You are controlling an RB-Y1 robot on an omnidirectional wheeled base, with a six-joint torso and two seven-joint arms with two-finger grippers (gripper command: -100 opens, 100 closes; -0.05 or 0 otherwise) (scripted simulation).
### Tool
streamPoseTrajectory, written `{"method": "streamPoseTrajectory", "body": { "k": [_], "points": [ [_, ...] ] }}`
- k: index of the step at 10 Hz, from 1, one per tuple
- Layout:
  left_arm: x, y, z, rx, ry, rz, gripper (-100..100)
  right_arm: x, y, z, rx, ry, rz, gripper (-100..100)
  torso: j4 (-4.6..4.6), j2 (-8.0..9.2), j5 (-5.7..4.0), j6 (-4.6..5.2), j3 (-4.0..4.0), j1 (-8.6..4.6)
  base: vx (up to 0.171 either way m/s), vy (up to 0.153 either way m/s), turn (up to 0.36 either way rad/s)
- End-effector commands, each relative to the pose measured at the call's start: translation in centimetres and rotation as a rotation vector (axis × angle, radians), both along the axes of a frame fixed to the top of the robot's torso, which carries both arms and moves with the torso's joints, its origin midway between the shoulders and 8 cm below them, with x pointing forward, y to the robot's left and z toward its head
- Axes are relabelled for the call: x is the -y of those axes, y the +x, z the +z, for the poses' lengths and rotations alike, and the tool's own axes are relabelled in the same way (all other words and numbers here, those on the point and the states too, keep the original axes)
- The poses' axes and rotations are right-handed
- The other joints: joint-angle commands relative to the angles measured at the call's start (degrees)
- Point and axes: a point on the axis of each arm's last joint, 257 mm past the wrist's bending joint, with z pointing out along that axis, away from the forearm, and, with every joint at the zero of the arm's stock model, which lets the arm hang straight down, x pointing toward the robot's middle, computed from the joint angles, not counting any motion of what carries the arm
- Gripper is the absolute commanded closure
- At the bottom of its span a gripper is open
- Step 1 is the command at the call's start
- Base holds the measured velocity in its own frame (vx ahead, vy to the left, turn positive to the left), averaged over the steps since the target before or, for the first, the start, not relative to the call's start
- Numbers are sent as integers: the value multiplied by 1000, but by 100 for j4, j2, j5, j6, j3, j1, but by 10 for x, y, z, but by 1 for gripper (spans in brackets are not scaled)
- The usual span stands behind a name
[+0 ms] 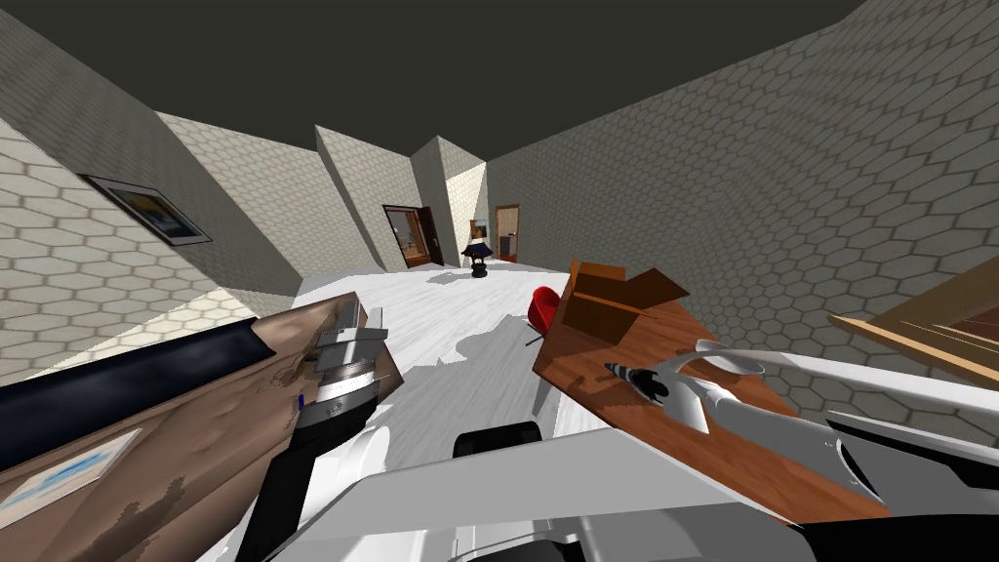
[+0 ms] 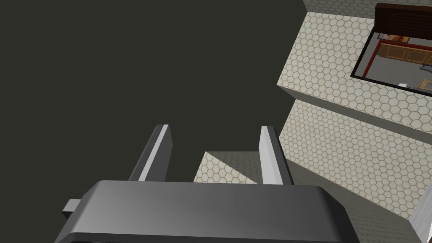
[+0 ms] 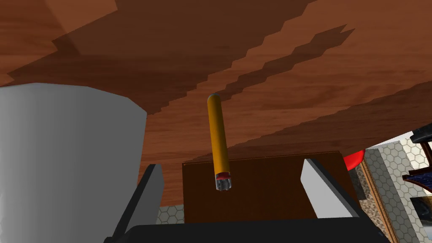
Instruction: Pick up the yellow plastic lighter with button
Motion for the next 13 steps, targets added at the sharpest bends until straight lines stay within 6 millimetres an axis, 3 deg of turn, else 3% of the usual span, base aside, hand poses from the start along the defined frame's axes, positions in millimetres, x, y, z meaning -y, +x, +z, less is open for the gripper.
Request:
{"method": "streamPoseTrajectory", "body": {
  "k": [1,2,3,4,8,9,13],
  "points": [
    [0,0,0,0,0,0,0,14,0,5,-8,-34,0,-100,0,0,0,0,0,0,7,14,44],
    [0,0,0,0,0,0,0,6,1,2,-5,-17,0,-100,2,-3,2,-4,-1,-4,3,6,10],
    [0,0,0,0,0,0,0,7,1,2,-7,-20,0,0,2,-3,1,-3,-1,-8,0,0,0],
    [0,0,0,0,0,0,0,5,0,-6,-5,-19,-5,-100,2,-2,1,-3,0,-10,13,-30,42],
    [0,0,0,0,0,0,0,1,-2,-15,-5,-16,-13,-100,-4,-24,-18,-6,-14,-60,16,-35,28],
    [0,0,0,0,0,0,0,0,-2,-16,-5,-15,-11,100,-5,-26,-18,-5,-15,-64,0,0,0],
    [0,0,0,0,0,0,0,1,-3,-16,-6,-16,-12,100,-4,-29,-21,-10,-16,-69,-1,-1,-4]
  ]
}}
